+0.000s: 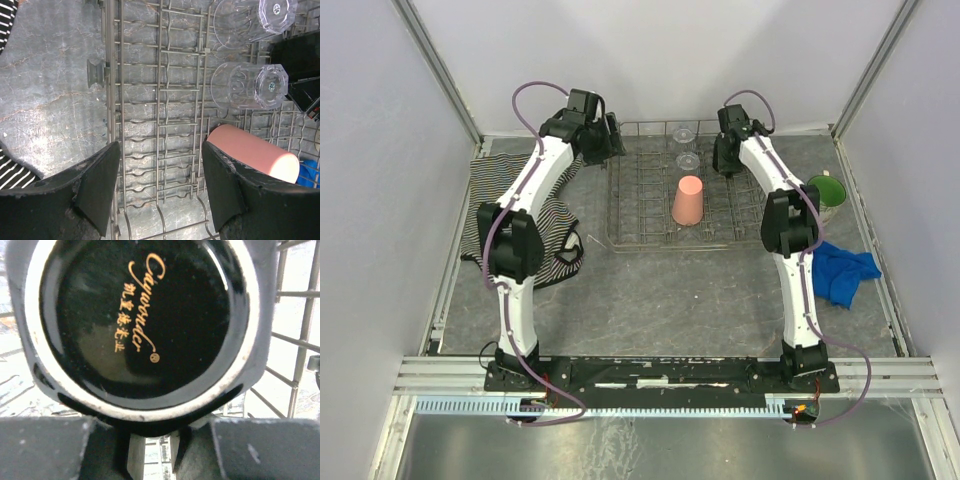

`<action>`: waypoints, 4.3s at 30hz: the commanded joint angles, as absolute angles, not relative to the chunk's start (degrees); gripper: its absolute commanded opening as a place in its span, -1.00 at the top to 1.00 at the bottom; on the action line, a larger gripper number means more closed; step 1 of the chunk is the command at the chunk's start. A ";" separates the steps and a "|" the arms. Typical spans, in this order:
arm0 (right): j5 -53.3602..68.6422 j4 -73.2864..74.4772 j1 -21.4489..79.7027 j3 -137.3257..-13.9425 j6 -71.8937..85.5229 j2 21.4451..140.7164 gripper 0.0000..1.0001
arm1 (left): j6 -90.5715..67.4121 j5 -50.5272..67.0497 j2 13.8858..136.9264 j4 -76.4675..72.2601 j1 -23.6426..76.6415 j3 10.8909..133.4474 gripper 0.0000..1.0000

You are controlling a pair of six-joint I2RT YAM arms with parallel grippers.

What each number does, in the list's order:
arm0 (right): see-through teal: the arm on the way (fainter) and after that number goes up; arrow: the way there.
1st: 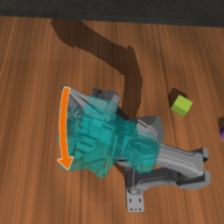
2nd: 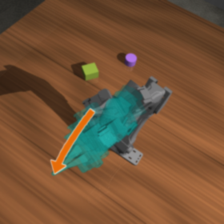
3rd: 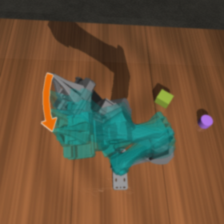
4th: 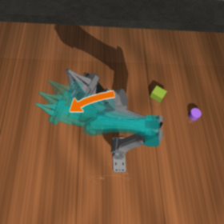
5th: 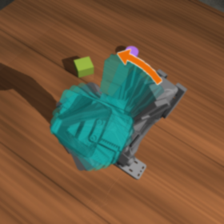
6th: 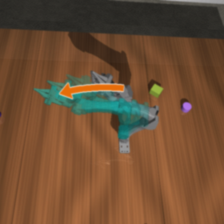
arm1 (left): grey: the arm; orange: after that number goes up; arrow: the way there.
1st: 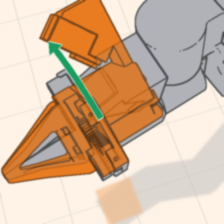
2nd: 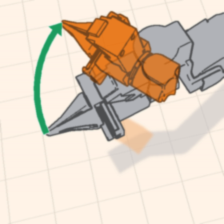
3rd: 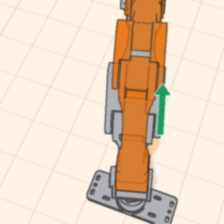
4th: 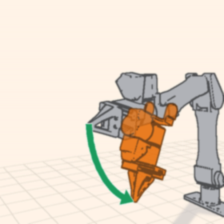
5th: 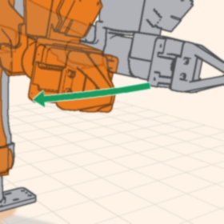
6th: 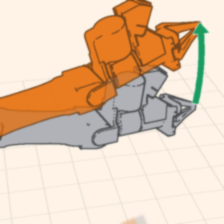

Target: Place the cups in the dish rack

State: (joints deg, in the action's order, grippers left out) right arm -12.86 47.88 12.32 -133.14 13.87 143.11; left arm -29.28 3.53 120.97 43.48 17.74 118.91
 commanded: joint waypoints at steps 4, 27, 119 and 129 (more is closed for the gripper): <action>-14.03 43.37 12.39 -128.98 13.47 138.26 0.99 | -30.76 4.91 116.98 40.80 17.58 117.53 -0.45; -12.71 40.73 12.58 -119.70 15.17 134.52 -0.05 | -30.41 4.88 115.63 39.85 18.20 115.41 -0.44; -8.00 62.10 -22.57 -105.14 36.51 112.18 -0.24 | -48.56 37.34 129.38 19.64 18.24 121.12 -0.65; -5.21 54.68 -22.59 -99.11 36.29 114.16 -0.17 | -48.69 36.82 127.67 19.42 17.92 119.43 -0.65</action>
